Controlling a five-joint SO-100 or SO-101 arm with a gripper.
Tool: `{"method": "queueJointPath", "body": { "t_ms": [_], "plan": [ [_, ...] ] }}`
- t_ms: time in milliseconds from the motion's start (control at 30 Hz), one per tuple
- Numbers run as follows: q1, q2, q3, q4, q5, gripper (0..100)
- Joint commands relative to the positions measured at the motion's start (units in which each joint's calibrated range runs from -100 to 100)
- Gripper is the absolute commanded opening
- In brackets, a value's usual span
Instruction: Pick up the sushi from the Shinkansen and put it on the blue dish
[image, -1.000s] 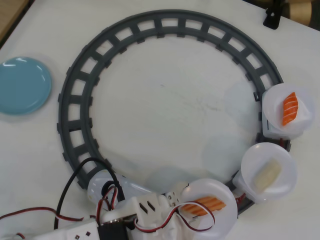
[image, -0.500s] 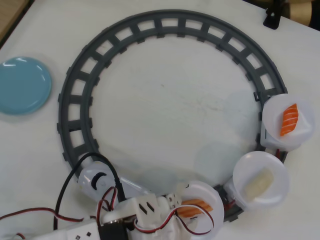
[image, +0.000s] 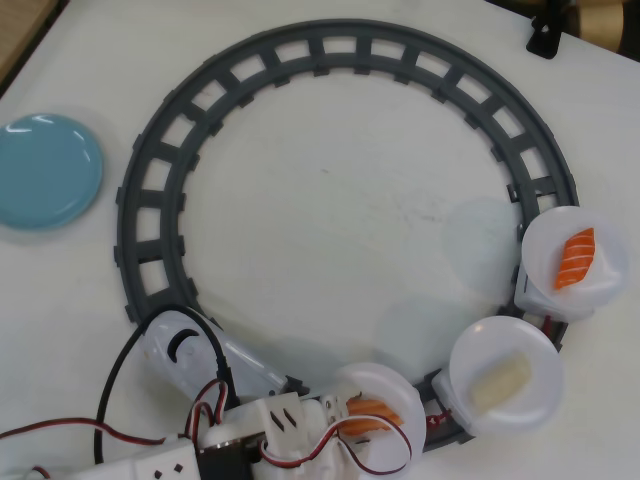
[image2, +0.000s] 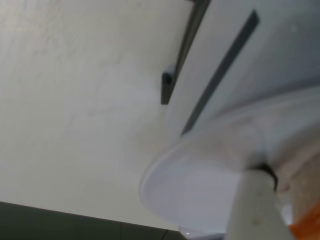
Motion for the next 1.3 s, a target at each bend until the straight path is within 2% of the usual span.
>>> {"method": "queueJointPath", "body": {
  "t_ms": [0,267,467,633,900,1267],
  "plan": [
    [-0.27,-1.19,-0.64,-0.72,-0.50,4],
    [-1.50,-1.36,-1.27,-0.12,-0.55,4],
    [-4.23,-9.24,-2.08,0.13,-1.96,4],
    [-9.95,-18.20,-2.62,12.79,-2.38,4],
    [-26.15,-29.89,-2.62,25.44,-11.48,4],
    [-47.45,-30.80,-2.53,30.88,-22.89,4]
  ]
}}
